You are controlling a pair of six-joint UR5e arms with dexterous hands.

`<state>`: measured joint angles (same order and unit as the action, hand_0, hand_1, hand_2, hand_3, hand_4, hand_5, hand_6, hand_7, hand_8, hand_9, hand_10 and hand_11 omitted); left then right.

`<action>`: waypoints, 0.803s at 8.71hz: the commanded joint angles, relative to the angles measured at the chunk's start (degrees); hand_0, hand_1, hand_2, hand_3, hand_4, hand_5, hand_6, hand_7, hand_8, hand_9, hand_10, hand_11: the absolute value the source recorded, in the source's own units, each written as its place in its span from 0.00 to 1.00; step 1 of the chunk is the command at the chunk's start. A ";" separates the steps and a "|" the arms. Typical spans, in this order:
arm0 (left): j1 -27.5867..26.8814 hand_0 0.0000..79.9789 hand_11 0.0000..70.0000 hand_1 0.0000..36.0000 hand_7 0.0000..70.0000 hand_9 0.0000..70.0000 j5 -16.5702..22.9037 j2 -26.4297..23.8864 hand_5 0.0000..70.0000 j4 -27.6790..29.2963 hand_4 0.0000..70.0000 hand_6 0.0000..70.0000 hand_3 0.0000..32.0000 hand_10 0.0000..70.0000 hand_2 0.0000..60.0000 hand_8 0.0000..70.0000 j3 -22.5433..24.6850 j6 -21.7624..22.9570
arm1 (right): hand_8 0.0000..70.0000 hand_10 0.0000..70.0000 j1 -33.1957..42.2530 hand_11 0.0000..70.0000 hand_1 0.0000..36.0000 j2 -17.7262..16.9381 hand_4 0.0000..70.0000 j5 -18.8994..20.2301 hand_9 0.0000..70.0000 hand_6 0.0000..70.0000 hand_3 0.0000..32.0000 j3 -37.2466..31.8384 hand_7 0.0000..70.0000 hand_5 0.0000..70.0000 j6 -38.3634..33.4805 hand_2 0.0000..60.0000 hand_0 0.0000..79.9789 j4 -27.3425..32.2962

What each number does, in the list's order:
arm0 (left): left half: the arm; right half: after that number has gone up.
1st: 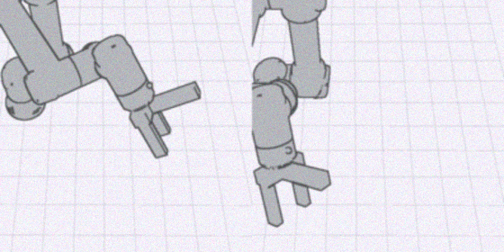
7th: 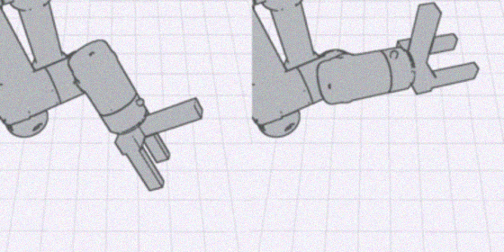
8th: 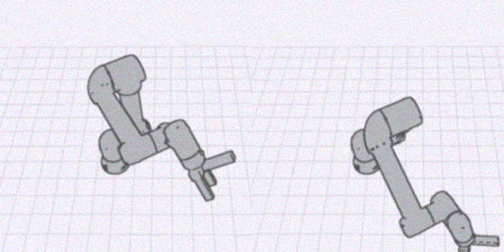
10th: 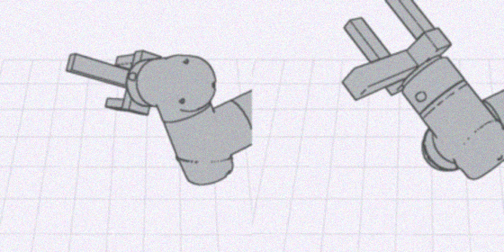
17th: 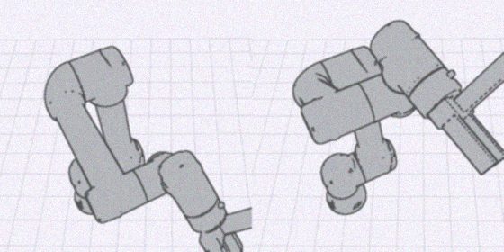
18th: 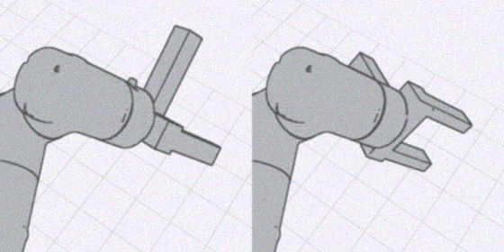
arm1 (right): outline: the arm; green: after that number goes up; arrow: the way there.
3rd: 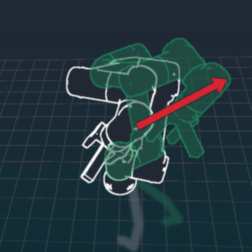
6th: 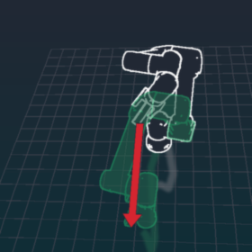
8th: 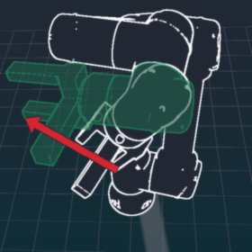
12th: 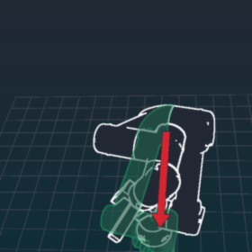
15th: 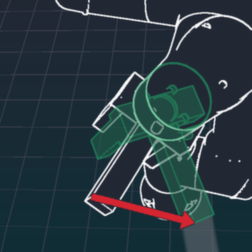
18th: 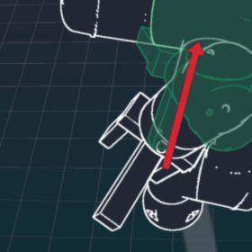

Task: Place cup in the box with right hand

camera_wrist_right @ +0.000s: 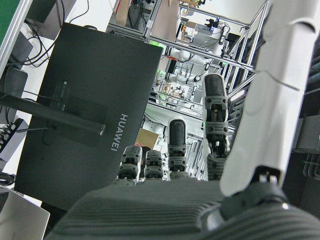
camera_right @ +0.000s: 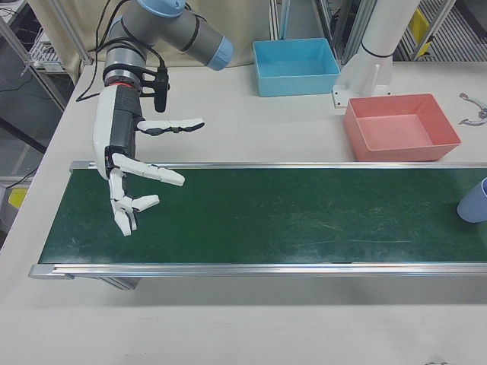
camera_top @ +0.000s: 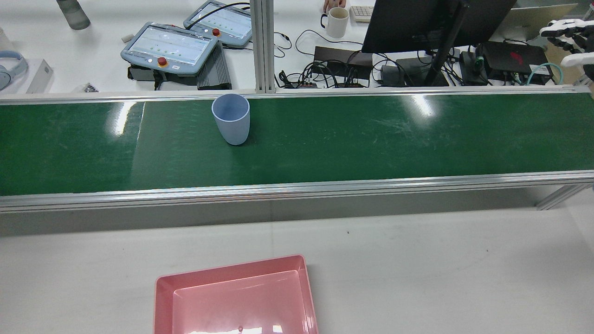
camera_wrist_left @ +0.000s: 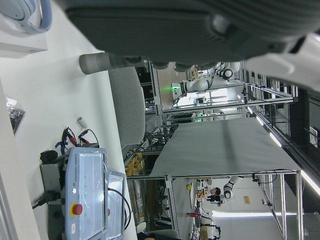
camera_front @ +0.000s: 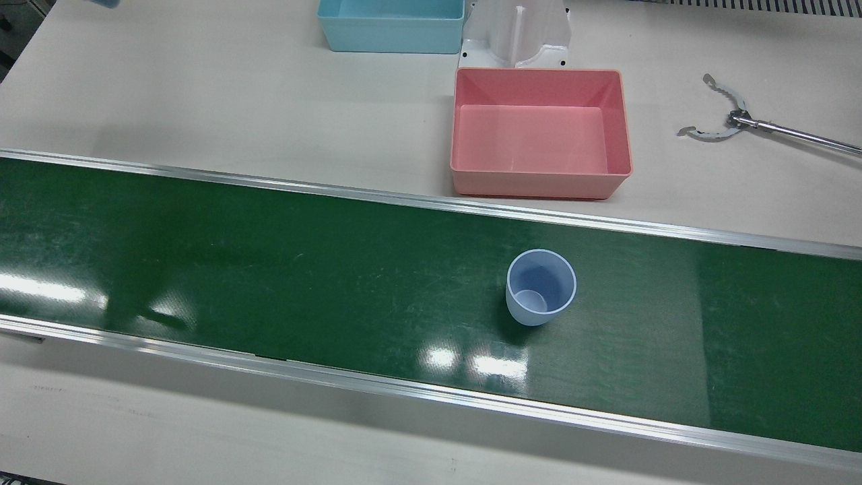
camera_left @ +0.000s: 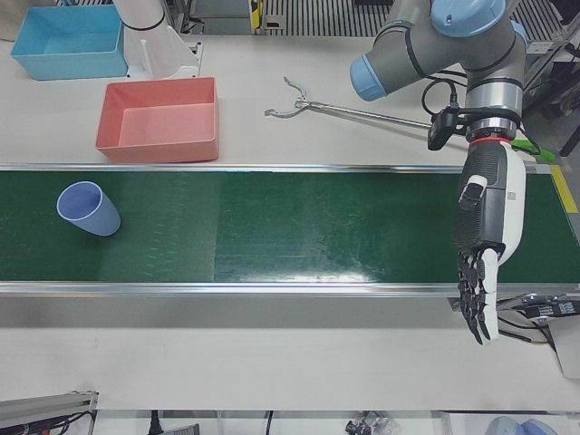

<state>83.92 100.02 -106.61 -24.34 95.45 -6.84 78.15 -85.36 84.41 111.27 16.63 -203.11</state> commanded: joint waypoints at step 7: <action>0.01 0.00 0.00 0.00 0.00 0.00 0.00 0.00 0.00 0.00 0.00 0.00 0.00 0.00 0.00 0.00 0.00 -0.02 | 0.03 0.10 1.05 0.18 0.36 1.08 0.50 -0.03 0.15 0.16 0.00 -1.22 0.67 0.08 -0.28 0.00 0.71 0.26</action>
<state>83.92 100.02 -106.59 -24.35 95.45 -6.79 79.50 -84.15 84.30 110.79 16.19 -203.00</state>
